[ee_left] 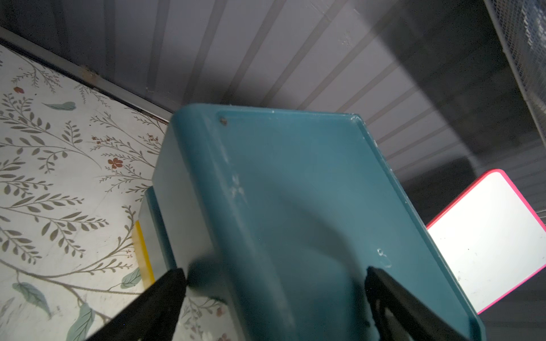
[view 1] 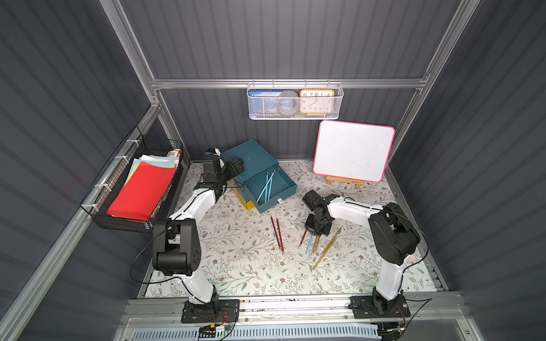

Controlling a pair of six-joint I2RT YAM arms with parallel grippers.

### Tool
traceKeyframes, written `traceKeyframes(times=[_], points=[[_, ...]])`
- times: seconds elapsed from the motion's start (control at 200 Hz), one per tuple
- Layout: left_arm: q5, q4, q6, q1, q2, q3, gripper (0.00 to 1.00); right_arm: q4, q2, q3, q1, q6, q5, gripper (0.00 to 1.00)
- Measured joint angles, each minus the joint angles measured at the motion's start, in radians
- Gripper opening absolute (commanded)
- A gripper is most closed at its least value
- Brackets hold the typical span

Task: Please place the pencils in the drawer according to their color
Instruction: Pick up the pencil from the center of the board, then place the pencil in the drawer.

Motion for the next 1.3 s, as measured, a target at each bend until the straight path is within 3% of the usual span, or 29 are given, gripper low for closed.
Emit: traceKeyframes(times=[0.345, 0.9, 1.301], points=[[-0.001, 0.0, 0.0, 0.0, 0.0, 0.0, 1.0, 0.105, -0.052, -0.031, 0.003, -0.001, -0.032, 0.0], [-0.001, 0.0, 0.0, 0.0, 0.0, 0.0, 1.0, 0.076, -0.319, -0.058, -0.011, -0.02, -0.024, 0.0], [0.0, 0.0, 0.0, 0.0, 0.0, 0.0, 1.0, 0.005, -0.415, 0.155, -0.015, -0.055, -0.037, 0.0]])
